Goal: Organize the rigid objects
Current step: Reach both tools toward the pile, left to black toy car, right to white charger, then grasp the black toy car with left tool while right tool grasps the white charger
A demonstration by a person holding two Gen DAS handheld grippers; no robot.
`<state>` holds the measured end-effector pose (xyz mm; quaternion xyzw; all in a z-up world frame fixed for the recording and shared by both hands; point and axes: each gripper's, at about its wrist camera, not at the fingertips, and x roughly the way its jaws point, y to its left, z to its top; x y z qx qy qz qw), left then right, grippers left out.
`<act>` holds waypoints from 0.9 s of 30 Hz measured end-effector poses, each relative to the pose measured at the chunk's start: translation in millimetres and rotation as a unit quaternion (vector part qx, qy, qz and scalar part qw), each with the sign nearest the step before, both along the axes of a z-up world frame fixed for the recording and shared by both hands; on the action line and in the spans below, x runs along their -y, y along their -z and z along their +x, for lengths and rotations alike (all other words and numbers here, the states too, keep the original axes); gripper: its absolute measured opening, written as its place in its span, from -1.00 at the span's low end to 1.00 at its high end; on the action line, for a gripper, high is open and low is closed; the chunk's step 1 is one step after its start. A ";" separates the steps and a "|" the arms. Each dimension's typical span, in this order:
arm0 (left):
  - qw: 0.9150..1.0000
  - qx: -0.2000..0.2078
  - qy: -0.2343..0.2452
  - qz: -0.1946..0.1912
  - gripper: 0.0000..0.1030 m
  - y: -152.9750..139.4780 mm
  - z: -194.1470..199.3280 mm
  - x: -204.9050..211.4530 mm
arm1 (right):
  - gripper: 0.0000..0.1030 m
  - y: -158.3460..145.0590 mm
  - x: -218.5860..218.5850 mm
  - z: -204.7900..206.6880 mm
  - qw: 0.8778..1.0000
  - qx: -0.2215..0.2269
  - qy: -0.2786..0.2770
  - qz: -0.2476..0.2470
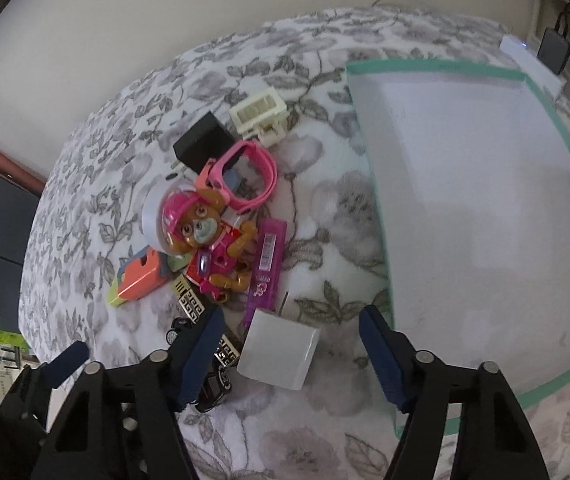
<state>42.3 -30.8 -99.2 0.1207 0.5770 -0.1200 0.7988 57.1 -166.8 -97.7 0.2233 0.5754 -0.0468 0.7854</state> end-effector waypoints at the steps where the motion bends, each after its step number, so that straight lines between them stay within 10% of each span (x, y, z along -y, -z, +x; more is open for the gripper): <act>1: 1.000 0.000 0.008 0.002 0.98 0.7 -1.0 3.5 | 0.40 1.7 -0.9 0.1 1.000 -0.001 -0.002 0.002; 21: 0.997 -0.024 0.068 -0.011 -0.06 8.0 -8.3 30.1 | 0.08 27.7 -15.8 1.3 0.998 -0.043 -0.035 0.005; 27: 0.996 -0.014 0.088 0.009 -0.10 6.9 -9.5 37.0 | 0.05 27.8 -15.9 -0.1 0.998 -0.044 -0.032 0.007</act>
